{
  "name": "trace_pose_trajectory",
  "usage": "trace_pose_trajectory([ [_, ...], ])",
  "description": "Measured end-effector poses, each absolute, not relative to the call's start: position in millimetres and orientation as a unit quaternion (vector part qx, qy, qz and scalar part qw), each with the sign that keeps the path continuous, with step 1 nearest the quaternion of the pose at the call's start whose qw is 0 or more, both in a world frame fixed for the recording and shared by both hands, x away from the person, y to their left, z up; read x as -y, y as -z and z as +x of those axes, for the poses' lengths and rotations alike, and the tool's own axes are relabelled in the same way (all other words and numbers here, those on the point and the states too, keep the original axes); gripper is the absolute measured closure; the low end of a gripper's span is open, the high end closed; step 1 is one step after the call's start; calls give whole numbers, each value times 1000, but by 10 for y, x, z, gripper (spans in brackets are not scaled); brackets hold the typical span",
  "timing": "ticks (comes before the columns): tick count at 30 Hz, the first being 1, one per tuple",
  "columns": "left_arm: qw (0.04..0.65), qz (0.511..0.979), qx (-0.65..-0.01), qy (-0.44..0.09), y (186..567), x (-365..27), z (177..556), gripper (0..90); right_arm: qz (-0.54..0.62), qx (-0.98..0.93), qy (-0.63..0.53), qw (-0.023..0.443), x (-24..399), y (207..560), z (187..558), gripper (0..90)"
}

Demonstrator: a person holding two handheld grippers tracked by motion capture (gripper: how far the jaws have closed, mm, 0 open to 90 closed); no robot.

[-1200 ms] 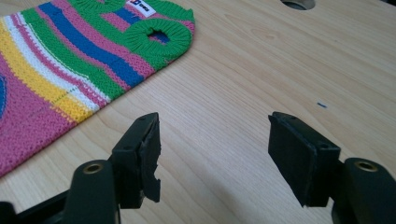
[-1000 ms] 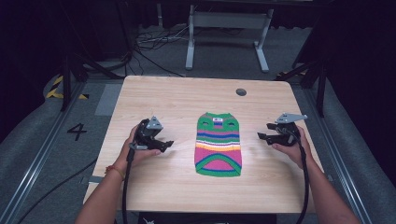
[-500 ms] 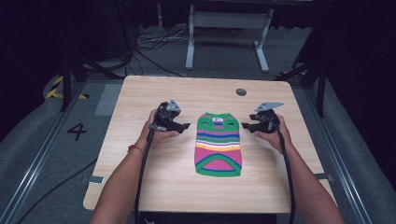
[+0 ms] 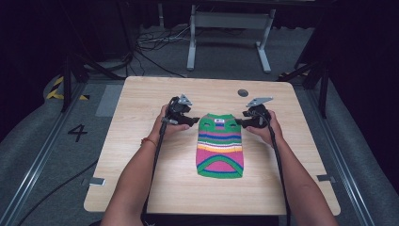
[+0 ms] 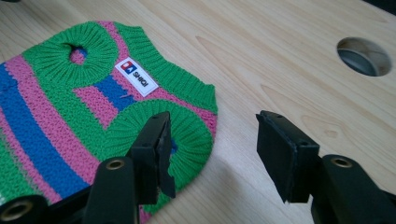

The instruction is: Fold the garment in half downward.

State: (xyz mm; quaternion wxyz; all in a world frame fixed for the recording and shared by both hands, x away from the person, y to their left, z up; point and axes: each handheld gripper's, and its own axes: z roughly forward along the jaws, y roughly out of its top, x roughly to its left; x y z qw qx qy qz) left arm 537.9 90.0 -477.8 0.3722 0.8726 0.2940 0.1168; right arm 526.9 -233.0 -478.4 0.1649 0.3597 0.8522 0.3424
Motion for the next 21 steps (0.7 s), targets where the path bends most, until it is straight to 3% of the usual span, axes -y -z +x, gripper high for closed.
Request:
trace_pose_trajectory([
  [13,368,873,-305,-96,4921,-586,5459,487,378,-850,-333,155,2183,4975,5417,487],
  [21,360,873,-318,-82,5015,-535,5439,622,394,-840,-351,123,2237,5012,5426,526],
])
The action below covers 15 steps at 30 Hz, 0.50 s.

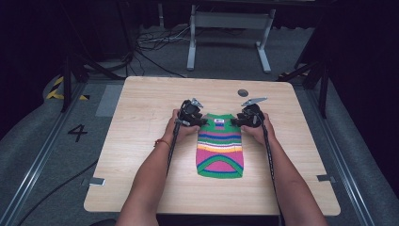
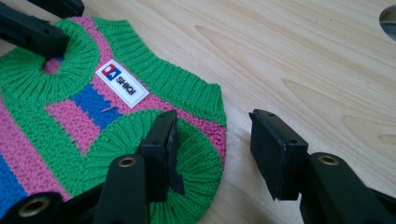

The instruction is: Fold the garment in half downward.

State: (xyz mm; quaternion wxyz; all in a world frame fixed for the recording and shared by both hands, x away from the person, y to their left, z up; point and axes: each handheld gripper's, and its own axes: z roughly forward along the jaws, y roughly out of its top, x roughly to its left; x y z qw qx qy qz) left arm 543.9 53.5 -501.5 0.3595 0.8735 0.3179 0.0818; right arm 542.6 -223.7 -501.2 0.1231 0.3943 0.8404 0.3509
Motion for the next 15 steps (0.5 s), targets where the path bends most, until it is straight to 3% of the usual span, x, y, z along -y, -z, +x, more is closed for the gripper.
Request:
trace_pose_trajectory([
  [1,360,873,-318,-82,5015,-535,5439,632,394,-840,-351,123,2237,5012,5426,526],
  [3,352,879,-310,-91,5004,-517,5402,647,386,-844,-352,121,2217,5006,5401,610],
  [15,349,884,-298,-86,4994,-532,5260,667,368,-851,-357,110,2195,5000,5271,684],
])
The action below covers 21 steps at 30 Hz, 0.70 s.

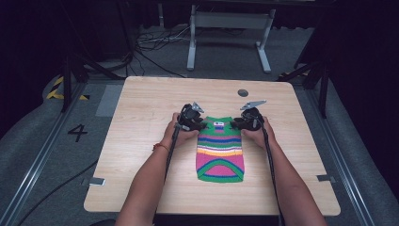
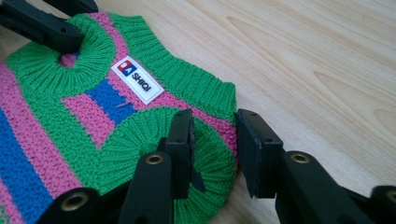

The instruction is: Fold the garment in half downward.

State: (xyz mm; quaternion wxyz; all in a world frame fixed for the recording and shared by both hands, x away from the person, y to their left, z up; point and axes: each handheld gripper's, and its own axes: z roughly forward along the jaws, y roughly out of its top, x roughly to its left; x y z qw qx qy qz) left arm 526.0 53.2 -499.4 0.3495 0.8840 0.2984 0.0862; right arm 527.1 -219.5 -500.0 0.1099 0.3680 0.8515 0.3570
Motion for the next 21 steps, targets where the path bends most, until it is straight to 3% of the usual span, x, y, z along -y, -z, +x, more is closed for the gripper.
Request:
trace_pose_trajectory([
  [7,344,888,-295,-81,4977,-540,5252,656,359,-858,-352,107,2180,4986,5235,733],
  [10,339,884,-309,-92,4969,-545,5299,554,352,-864,-346,105,2161,4971,5243,756],
  [14,342,880,-317,-89,4983,-542,5335,541,348,-867,-342,101,2149,4960,5253,788],
  [21,345,885,-304,-71,4975,-513,5340,710,346,-869,-342,94,2150,4956,5265,831],
])
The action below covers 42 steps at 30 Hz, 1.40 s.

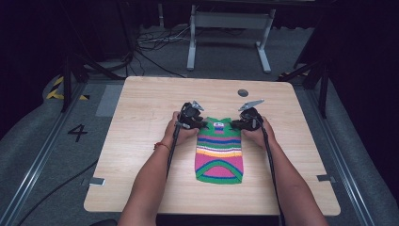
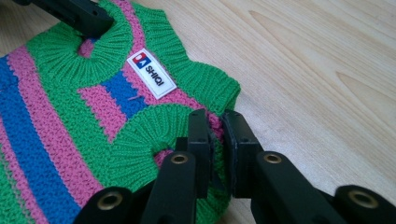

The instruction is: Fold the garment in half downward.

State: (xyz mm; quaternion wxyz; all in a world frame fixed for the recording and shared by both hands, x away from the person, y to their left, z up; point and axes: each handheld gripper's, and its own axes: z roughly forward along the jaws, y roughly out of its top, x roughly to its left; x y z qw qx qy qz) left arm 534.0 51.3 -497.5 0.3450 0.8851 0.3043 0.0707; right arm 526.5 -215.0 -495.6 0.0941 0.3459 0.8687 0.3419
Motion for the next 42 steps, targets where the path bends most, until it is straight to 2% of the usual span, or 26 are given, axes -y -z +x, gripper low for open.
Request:
trace_pose_trajectory([
  [2,340,891,-293,-70,4962,-499,5340,790,346,-869,-341,94,2147,4954,5267,839],
  [8,327,898,-281,-93,4927,-471,5329,834,346,-867,-346,99,2156,4946,5272,845],
  [14,340,890,-286,-104,4844,-508,5340,834,346,-860,-362,102,2184,4878,5281,847],
  [35,363,874,-271,-174,4350,-562,5355,825,310,-840,-409,173,2188,4393,5282,847],
  [42,376,872,-256,-179,4252,-597,5265,821,296,-834,-431,175,2217,4268,5227,845],
])
